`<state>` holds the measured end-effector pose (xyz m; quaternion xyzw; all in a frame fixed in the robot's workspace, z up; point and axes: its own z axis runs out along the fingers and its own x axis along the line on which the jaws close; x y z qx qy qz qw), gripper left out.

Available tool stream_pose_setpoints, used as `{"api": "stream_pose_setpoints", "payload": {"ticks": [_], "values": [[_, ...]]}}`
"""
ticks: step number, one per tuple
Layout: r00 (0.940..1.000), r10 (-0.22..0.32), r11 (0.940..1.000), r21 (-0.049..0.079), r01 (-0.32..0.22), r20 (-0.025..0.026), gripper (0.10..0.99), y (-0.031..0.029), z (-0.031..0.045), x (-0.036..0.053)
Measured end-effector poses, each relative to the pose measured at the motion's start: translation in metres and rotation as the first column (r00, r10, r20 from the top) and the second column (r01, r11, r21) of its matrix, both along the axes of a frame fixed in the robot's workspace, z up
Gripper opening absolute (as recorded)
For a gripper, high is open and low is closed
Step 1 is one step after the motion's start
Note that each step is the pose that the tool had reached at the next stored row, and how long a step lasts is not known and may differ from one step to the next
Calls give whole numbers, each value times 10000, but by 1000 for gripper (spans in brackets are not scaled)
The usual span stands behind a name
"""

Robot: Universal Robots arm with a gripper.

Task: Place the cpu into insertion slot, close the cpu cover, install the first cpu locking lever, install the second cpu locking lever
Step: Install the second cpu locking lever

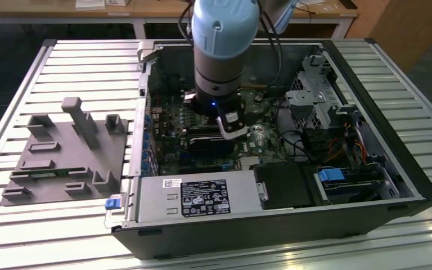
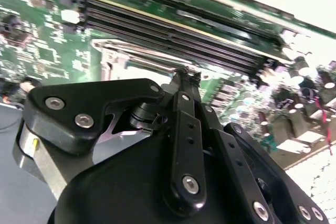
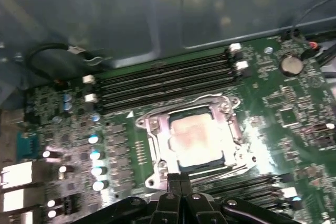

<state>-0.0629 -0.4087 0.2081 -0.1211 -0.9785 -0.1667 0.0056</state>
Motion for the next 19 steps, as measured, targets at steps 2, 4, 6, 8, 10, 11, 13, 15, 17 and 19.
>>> {"api": "stream_pose_setpoints", "payload": {"ticks": [2, 4, 6, 8, 10, 11, 13, 15, 17, 19], "values": [[10000, -5, 10000, -3, 5, -7, 102, 0, 1, 57], [10000, -6, 10000, -27, 6, -13, 102, 3, 0, 98], [10000, -9, 10000, -95, 9, -16, 102, 21, 1, 112], [10000, -8, 9998, -203, 8, -15, 102, 59, 0, 120], [10000, -8, 9994, -342, 7, -17, 102, 107, 1, 127], [10000, -8, 9992, -408, 7, -17, 102, 131, 0, 130], [10000, -8, 9985, -539, 7, -17, 102, 183, 0, 137], [10000, -8, 9978, -667, 7, -19, 102, 236, 0, 145], [10000, -9, 9971, -767, 8, -19, 102, 290, 0, 152], [10000, -9, 9963, -862, 7, -19, 102, 341, 0, 160]]}}
